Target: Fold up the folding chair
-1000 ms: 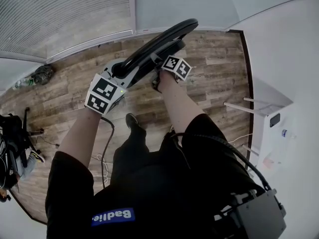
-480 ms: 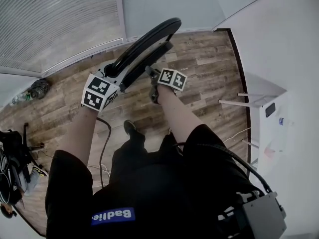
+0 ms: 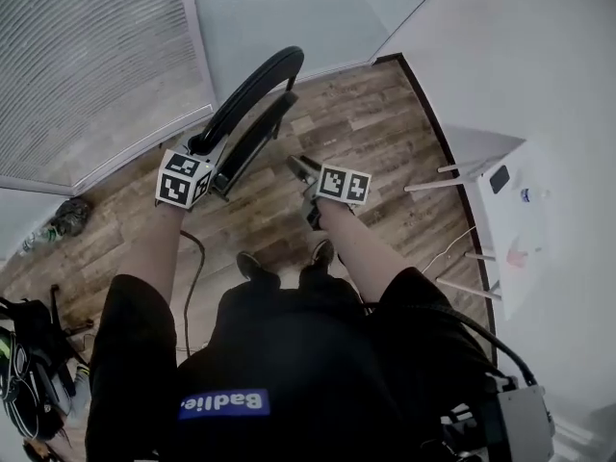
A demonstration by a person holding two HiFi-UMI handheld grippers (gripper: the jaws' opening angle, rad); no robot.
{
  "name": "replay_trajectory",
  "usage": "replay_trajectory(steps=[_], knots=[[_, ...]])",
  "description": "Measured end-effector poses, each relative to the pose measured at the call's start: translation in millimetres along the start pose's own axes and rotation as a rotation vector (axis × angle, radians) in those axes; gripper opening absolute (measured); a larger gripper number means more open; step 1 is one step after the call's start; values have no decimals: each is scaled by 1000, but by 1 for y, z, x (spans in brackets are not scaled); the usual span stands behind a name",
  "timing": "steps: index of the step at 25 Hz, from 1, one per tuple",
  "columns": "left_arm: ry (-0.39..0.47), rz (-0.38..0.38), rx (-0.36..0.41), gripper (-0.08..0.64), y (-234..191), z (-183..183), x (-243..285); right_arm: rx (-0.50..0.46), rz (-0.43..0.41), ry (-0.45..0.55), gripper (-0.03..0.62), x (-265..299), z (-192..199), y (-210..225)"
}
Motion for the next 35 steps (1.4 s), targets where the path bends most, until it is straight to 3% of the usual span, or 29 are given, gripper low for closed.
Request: replay_trajectory(steps=[5, 14, 25, 31, 35], knots=[[-13, -31, 12, 75, 5, 1, -3, -68, -64, 39, 115, -63, -7, -34], [-110, -95, 59, 75, 3, 5, 5, -201, -213, 78, 54, -146, -7, -97], [-137, -113, 70, 77, -3, 6, 9, -666, -294, 141, 3, -208, -10, -165], [-149, -116, 86, 77, -1, 4, 9, -817, -293, 171, 2, -214, -20, -176], [-148, -124, 89, 77, 0, 6, 10, -849, -318, 213, 2, -209, -27, -167]])
Point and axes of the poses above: the fingertips, and each gripper's own axes: x forward along the fingers, y to its right, z out of its underside, the point moved 3 cm from there along -x, backward along the fingers, and after that the axes turned 9 degrees about -z, right-handed, at the moved point
